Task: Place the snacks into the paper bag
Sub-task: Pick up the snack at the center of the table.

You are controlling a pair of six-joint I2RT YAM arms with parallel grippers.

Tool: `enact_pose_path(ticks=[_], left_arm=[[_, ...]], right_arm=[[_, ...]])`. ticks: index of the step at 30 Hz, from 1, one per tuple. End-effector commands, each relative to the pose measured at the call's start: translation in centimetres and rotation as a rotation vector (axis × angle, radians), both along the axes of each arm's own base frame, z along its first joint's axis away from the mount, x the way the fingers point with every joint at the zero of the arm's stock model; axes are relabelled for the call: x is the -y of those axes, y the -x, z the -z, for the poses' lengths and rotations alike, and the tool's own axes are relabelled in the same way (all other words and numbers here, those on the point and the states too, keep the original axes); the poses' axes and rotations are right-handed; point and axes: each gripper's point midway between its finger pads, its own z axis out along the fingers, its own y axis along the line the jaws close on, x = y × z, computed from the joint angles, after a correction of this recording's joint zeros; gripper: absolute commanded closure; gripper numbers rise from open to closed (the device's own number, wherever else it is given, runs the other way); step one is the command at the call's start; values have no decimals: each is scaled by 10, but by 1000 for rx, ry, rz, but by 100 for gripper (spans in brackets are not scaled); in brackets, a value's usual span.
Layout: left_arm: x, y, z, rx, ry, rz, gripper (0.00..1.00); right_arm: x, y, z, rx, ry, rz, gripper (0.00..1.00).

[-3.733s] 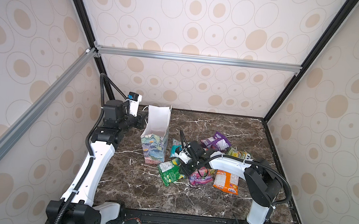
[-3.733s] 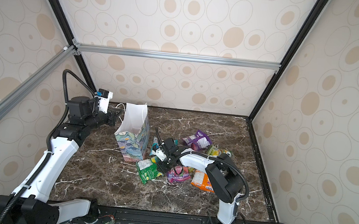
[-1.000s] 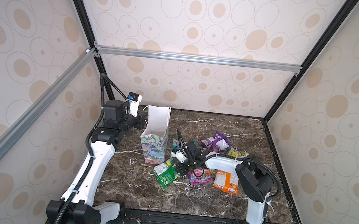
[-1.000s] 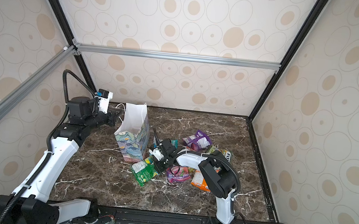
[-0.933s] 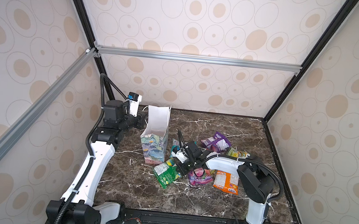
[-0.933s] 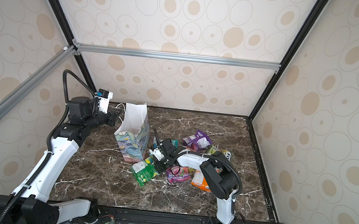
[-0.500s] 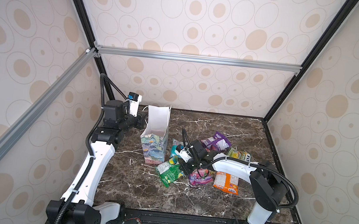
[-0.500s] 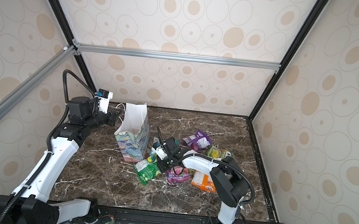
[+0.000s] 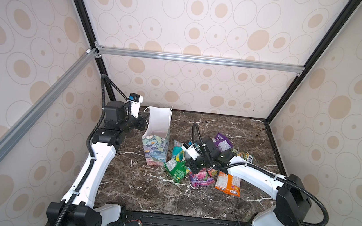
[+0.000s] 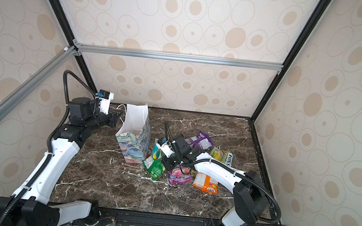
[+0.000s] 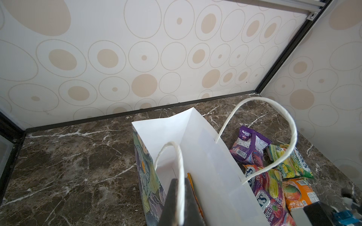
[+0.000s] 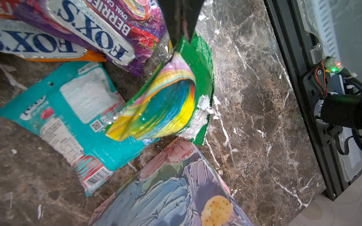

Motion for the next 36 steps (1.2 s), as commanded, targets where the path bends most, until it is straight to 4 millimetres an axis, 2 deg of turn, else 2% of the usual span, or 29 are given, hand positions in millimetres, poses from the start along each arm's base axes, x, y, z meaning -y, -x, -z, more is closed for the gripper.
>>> enact_pose_path(ticks=[1,18,31,36], left_arm=[[-1,2,-9,31,-4,7,100],[1,2,-10,33,3,15,100],[1,3,-12,38,4,17,100],[1,3,-12,39,5,16,100]], right_arm=[[3,-1,-23,57,-19,-18,100],[-6,-2,-132,253,-187,-89,100],[-11,11,-216,393,-327,-175,100],[-12,6,-249,456,-352,-170,100]])
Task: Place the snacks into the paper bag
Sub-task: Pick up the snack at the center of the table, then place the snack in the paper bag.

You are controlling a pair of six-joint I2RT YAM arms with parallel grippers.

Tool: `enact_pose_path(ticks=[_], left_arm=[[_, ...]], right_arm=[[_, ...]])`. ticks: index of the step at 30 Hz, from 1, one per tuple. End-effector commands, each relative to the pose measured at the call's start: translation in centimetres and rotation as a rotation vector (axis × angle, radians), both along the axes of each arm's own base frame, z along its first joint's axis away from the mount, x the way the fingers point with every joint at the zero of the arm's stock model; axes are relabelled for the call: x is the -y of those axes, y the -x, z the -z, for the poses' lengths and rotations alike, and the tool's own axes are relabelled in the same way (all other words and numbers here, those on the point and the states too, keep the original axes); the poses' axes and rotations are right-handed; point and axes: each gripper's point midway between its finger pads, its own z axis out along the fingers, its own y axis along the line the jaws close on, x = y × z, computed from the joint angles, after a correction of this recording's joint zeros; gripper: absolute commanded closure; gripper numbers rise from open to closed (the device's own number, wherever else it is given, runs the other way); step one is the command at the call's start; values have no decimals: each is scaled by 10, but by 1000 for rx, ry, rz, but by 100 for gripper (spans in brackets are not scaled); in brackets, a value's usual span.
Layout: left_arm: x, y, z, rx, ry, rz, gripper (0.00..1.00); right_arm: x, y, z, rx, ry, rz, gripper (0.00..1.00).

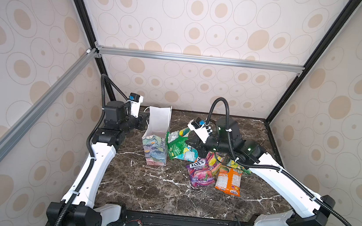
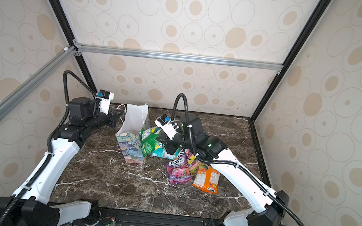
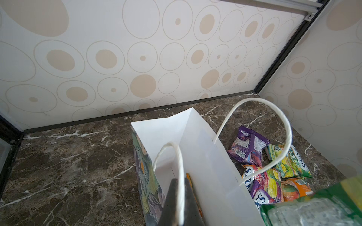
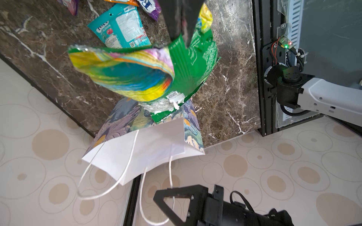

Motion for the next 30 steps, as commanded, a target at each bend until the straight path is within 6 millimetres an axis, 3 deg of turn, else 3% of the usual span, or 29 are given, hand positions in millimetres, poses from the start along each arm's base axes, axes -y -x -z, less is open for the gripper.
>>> enact_pose_path(ticks=[1,8,19,26,27,30], left_arm=[[0,3,-11,36,1,9,100],[0,4,-12,38,1,10,100],[-1,5,-14,44,-8,3,100],[-1,8,-19,61,-5,4,100],[-1,8,-20,63,-4,4,100],[-1,8,-20,64,-2,4,100]], right_arm=[[0,3,-48,108,-72,-28,100],[-14,-6,-81,170,-115,-43,100],[-48,-40,-101,241,-50,15,100],[-64,-70,-90,274,67,136,100],[-66,-72,-96,293,67,150,100],[-73,-75,-91,309,102,153,100]])
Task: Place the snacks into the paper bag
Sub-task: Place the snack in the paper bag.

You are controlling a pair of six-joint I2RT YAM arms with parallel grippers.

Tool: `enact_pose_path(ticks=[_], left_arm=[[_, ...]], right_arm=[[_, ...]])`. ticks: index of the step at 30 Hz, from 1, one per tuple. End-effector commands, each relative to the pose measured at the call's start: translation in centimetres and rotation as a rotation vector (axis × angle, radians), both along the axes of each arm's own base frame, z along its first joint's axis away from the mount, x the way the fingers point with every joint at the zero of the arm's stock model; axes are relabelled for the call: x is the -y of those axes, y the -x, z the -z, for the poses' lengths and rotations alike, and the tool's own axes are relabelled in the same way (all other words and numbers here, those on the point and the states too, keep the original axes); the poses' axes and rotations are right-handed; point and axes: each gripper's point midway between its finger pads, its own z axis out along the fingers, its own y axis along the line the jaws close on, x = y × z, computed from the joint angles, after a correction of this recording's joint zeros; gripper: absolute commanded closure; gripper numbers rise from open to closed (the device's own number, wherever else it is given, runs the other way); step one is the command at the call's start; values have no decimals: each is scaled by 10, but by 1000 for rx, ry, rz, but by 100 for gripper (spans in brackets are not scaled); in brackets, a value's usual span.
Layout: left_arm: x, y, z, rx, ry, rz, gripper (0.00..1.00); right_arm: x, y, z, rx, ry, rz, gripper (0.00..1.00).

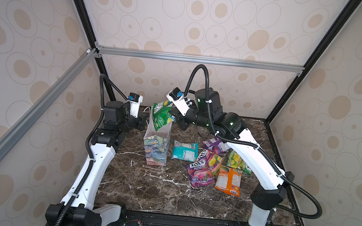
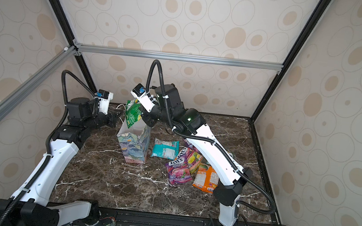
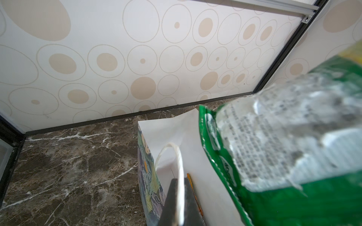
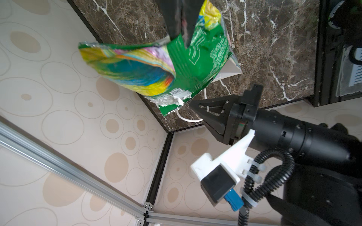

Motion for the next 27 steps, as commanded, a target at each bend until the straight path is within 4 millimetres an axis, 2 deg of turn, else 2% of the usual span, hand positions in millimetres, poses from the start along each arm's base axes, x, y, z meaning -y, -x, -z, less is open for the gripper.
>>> enact_pose_path(ticks=[1,16,25,27], left_arm=[[-1,4,-15,49,-1,6,100],[-4,3,-10,40,-13,-11,100],[-2,4,-11,40,-1,-3,100],[-2,5,-12,50,1,-3,100]], right_arm=[[4,-5,-7,67,44,49,100],[-21,-15,51,35,181,36,100],[-36,-13,73,-15,199,-3,100],[-36,-13,73,-30,193,6,96]])
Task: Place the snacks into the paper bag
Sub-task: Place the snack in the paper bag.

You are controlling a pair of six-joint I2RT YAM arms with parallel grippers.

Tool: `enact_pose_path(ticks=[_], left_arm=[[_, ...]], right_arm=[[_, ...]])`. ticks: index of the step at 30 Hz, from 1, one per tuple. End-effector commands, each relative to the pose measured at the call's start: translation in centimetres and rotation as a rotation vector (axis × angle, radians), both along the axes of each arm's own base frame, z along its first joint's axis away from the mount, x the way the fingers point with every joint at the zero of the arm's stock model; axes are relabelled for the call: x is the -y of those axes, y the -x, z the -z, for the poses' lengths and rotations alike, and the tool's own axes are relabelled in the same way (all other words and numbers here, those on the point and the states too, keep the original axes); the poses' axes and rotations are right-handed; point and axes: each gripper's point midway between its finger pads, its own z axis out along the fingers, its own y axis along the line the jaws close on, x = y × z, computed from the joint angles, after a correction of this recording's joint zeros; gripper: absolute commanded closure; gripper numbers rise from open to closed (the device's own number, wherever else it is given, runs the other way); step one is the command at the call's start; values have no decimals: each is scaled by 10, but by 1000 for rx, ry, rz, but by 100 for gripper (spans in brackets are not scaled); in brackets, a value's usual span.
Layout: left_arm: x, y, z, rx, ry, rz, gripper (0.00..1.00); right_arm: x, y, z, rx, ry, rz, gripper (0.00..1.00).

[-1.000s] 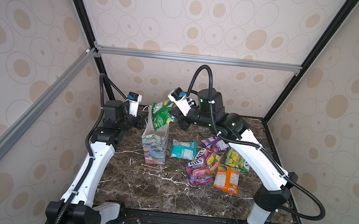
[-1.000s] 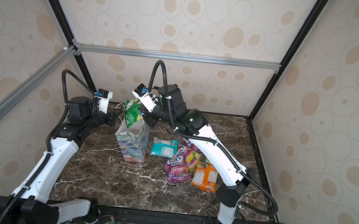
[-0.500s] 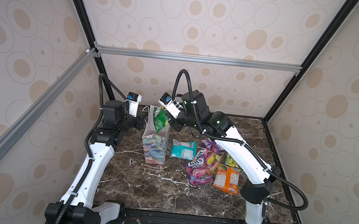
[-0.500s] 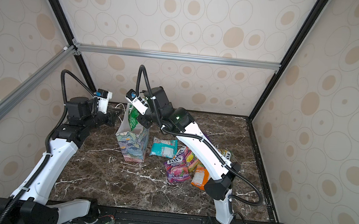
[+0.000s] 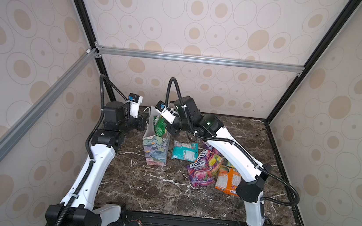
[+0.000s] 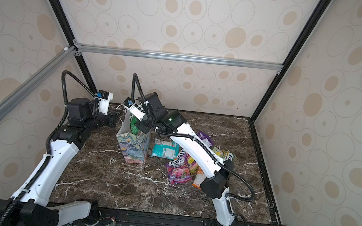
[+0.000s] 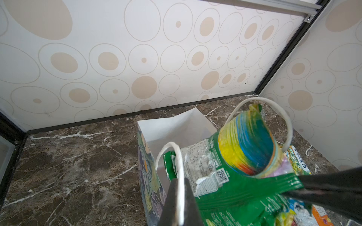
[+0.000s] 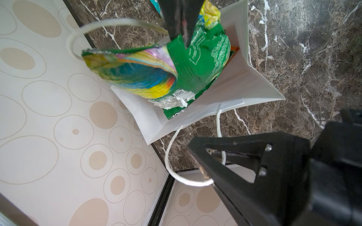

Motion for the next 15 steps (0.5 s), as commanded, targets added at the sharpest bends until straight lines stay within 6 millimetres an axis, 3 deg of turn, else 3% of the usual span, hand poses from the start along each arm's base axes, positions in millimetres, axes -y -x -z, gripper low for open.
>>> enact_pose_path(ticks=[1,2,3,6,8,12,15], left_arm=[[0,5,-14,54,0,8,100],[-1,4,-11,50,-3,6,100],[-2,3,-8,47,-4,-1,100],[3,-2,-1,15,0,23,100],[5,-5,1,9,8,36,100],[6,-9,5,-7,8,44,100],[7,-11,6,-11,9,47,100]], right_arm=[[-9,5,-11,5,-36,-11,94],[-7,3,-10,4,-35,0,87],[-6,2,-8,0,-32,11,74],[-7,1,-2,-16,-27,27,70],[-10,2,-3,-27,-41,30,60],[-12,12,-22,-31,-95,22,56],[0,26,-37,-50,-121,20,55]])
